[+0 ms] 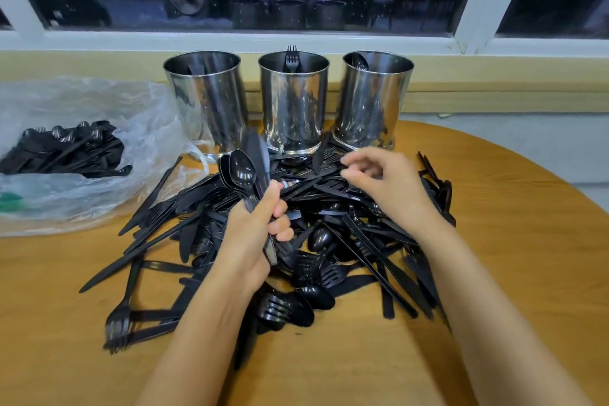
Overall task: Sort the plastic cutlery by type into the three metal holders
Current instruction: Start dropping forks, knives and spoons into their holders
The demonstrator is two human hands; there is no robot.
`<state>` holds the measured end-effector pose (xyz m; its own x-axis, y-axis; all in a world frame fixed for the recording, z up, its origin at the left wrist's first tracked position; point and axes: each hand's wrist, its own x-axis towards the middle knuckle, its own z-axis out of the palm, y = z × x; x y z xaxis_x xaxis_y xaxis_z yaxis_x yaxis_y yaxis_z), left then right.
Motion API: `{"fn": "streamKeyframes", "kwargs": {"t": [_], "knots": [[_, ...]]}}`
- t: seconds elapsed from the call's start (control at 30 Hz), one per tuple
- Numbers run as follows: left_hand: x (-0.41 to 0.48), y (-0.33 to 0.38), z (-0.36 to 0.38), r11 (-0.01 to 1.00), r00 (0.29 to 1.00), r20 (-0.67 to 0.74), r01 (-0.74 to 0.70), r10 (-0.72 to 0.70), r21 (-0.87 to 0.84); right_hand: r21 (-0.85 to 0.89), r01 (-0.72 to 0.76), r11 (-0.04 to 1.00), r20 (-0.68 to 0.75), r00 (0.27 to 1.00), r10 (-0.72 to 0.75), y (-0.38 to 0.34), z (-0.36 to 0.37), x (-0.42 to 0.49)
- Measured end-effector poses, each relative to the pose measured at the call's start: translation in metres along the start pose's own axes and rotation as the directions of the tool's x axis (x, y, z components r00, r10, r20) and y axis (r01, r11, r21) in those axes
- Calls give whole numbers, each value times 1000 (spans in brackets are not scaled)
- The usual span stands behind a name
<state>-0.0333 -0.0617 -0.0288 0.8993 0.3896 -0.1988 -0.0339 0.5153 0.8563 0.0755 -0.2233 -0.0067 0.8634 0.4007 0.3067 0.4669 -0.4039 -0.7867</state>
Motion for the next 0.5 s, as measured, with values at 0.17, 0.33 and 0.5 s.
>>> {"fn": "streamKeyframes", "kwargs": {"t": [0.17, 0.33, 0.5], "knots": [[2, 0, -7, 1000, 997, -70, -21, 23, 20, -111, -127, 986, 65, 989, 134, 18, 0, -21], [1, -4, -8, 999, 997, -82, 0, 3, 35, -321, -149, 935, 266, 934, 240, 18, 1, -24], [2, -6, -8, 1000, 996, -88, 9, -6, 29, -127, -143, 982, 145, 976, 161, 16, 0, -21]]}}
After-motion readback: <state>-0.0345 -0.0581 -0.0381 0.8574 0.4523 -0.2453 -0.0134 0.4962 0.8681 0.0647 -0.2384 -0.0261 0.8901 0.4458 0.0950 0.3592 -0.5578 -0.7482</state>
